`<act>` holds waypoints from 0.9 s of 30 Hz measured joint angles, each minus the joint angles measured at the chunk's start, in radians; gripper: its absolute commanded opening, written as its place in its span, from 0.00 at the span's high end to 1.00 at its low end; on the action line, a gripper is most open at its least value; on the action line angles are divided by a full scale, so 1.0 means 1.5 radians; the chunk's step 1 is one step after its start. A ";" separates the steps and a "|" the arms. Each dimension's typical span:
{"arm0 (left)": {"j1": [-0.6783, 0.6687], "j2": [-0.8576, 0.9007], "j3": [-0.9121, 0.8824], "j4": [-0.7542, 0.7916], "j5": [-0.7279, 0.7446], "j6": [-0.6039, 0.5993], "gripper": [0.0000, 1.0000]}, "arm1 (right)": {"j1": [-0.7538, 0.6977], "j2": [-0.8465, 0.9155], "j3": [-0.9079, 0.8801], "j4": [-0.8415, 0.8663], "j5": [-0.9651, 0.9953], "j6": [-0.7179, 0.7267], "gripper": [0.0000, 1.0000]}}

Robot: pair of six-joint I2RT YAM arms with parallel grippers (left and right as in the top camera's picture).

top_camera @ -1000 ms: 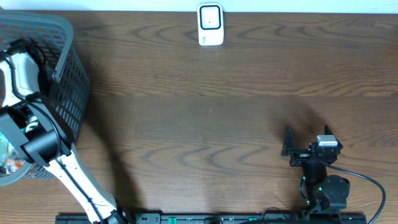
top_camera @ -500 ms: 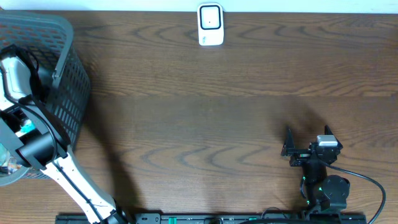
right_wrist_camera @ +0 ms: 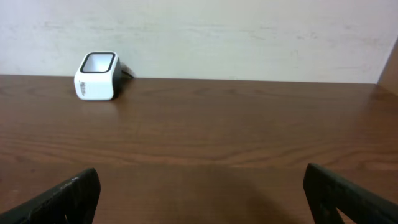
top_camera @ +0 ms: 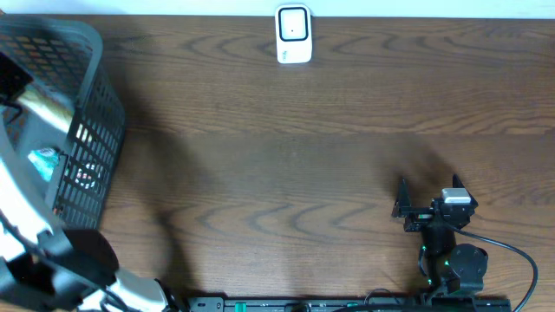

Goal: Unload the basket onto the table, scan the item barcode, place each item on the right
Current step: 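Grasp the large white-and-blue snack bag in the basket with the left gripper, then carry the white-and-blue bag toward the scanner with the left gripper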

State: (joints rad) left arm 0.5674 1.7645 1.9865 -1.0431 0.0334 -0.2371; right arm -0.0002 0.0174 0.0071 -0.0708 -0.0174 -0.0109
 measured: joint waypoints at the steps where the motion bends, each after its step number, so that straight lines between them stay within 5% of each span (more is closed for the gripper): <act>1: 0.000 -0.018 0.001 0.002 0.009 -0.005 0.93 | 0.000 0.000 0.000 0.000 0.000 0.000 0.01; 17: 0.000 -0.204 0.000 0.075 0.080 -0.074 0.92 | 0.000 0.000 0.000 0.000 0.000 0.000 0.01; 27: -0.060 -0.287 0.000 0.115 0.251 -0.129 0.93 | 0.000 0.000 0.000 0.000 0.000 0.000 0.01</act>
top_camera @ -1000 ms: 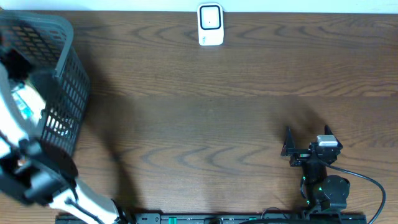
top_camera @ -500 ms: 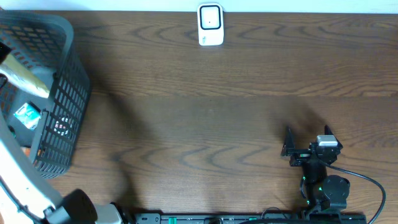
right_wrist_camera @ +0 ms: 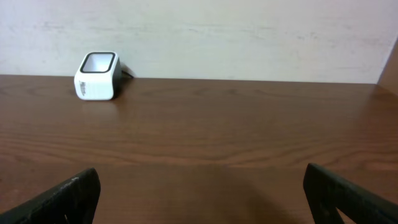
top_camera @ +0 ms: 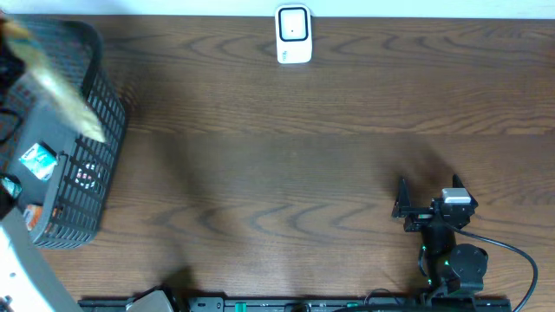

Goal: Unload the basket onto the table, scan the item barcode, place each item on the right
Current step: 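Carry the white-and-blue bag toward the scanner with the left gripper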

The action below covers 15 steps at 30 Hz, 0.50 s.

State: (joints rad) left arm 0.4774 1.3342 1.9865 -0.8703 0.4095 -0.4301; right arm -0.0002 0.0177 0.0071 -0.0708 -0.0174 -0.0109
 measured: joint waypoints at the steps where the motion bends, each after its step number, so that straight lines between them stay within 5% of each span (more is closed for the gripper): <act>1: -0.018 0.001 0.000 0.000 0.008 -0.011 0.93 | 0.000 0.000 0.000 0.000 0.000 0.000 0.01; 15: -0.369 0.153 -0.006 -0.004 0.028 -0.048 0.93 | 0.000 0.000 0.000 0.000 0.000 0.000 0.01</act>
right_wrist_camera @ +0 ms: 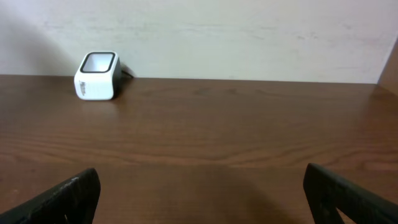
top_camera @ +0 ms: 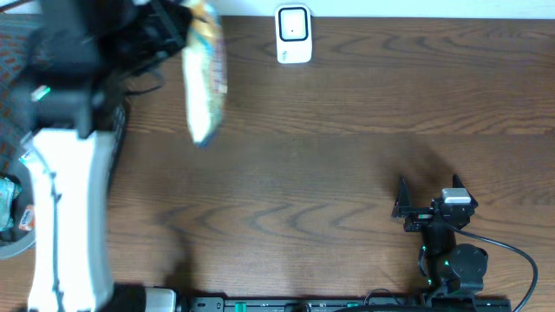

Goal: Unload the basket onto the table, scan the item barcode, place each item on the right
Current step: 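Carry the white-and-blue bag toward the scanner with the left gripper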

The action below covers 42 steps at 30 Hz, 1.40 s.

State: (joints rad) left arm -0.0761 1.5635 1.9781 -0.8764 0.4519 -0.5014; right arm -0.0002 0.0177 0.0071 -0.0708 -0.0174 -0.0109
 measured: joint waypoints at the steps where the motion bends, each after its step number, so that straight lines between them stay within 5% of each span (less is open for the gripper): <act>1: -0.024 0.031 -0.001 -0.001 -0.008 0.000 0.93 | 0.000 0.000 0.000 0.000 0.000 0.000 0.01; 15: -0.234 0.332 -0.006 0.011 -0.184 -0.083 0.91 | 0.000 0.000 0.000 0.000 0.000 0.000 0.01; 17: -0.252 0.349 -0.006 0.015 -0.197 -0.097 0.68 | 0.000 0.000 0.000 0.000 0.000 0.000 0.01; 25: -0.299 0.366 -0.004 0.019 -0.190 -0.110 0.29 | 0.000 0.000 0.000 0.000 0.000 0.000 0.01; 32: -0.260 0.293 -0.004 0.004 -0.175 -0.052 0.21 | 0.000 0.000 0.000 0.000 0.000 0.000 0.01; 40: -0.169 0.176 0.019 -0.178 -0.178 0.097 0.00 | 0.000 0.000 0.000 0.000 0.000 0.000 0.01; 42: -0.169 0.202 -0.007 -0.227 -0.177 0.151 0.02 | 0.000 0.000 0.000 0.000 0.000 0.000 0.01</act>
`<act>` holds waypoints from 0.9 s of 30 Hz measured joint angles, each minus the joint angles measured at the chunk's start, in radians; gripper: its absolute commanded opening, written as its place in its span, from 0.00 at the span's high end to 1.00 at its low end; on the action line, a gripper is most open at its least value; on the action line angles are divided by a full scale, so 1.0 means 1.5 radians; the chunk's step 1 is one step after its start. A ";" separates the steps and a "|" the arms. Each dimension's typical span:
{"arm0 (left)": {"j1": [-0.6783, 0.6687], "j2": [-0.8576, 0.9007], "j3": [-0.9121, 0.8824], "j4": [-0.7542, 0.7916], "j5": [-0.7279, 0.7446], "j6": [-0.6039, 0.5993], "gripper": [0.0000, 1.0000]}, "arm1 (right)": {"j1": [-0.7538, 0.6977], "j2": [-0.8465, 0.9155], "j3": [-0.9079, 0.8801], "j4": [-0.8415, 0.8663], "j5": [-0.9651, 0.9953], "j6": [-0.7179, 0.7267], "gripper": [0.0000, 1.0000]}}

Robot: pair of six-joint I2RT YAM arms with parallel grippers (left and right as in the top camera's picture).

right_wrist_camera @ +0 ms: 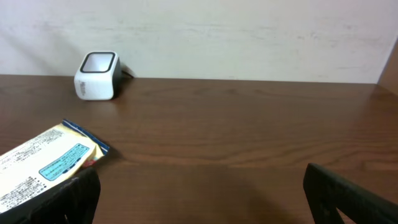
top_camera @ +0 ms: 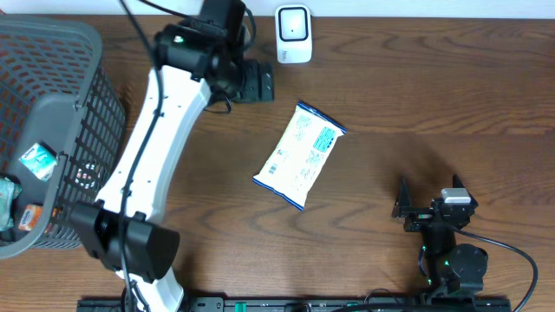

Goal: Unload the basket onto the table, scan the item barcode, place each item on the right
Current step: 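Carry the white-and-blue bag toward the scanner with the left gripper, then hold the bag in front of the scanner, then release it on the table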

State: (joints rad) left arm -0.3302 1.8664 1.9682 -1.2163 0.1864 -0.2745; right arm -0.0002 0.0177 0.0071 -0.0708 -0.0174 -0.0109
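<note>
A white packet with a blue label [top_camera: 300, 155] lies flat on the wooden table, mid-table, and it also shows at the left edge of the right wrist view, packet [right_wrist_camera: 45, 164]. The white barcode scanner [top_camera: 294, 35] stands at the far edge, scanner [right_wrist_camera: 97, 76]. My left gripper [top_camera: 257, 81] hovers just left of the scanner, above and left of the packet, apart from it and apparently open. My right gripper [top_camera: 428, 194] rests near the front right, open wide with nothing between its fingers [right_wrist_camera: 64, 199].
A grey mesh basket [top_camera: 90, 62] stands at the far left with a teal packet [top_camera: 39, 160] and other small items inside. My left arm [top_camera: 147, 156] stretches from the front left up over the table. A pale wall runs behind the scanner.
The packet was held up in the air by my left gripper, left of the scanner. Now it lies on the table, let go, and the gripper sits nearer the scanner. The right arm is unmoved.
My left arm was down in the basket. Then a packet was raised over the basket's rim, then carried in the air toward the scanner. Now the packet lies on the table mid-way, free of the gripper. The right gripper stayed open and still throughout.
</note>
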 measured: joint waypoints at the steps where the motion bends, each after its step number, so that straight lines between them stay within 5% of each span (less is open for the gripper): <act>1: -0.001 0.007 -0.020 -0.007 0.004 0.016 0.02 | 0.000 0.000 0.000 0.000 0.000 0.000 0.01; 23: -0.028 0.304 -0.095 0.049 0.234 0.127 0.01 | 0.000 0.000 0.000 0.000 0.000 0.000 0.01; 27: -0.049 0.304 -0.095 0.059 0.241 0.132 0.39 | 0.000 0.000 0.000 0.000 0.000 0.000 0.01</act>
State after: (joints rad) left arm -0.4030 2.3230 1.8256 -1.1275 0.5480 -0.0757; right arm -0.0002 0.0174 0.0071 -0.0711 -0.0174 -0.0109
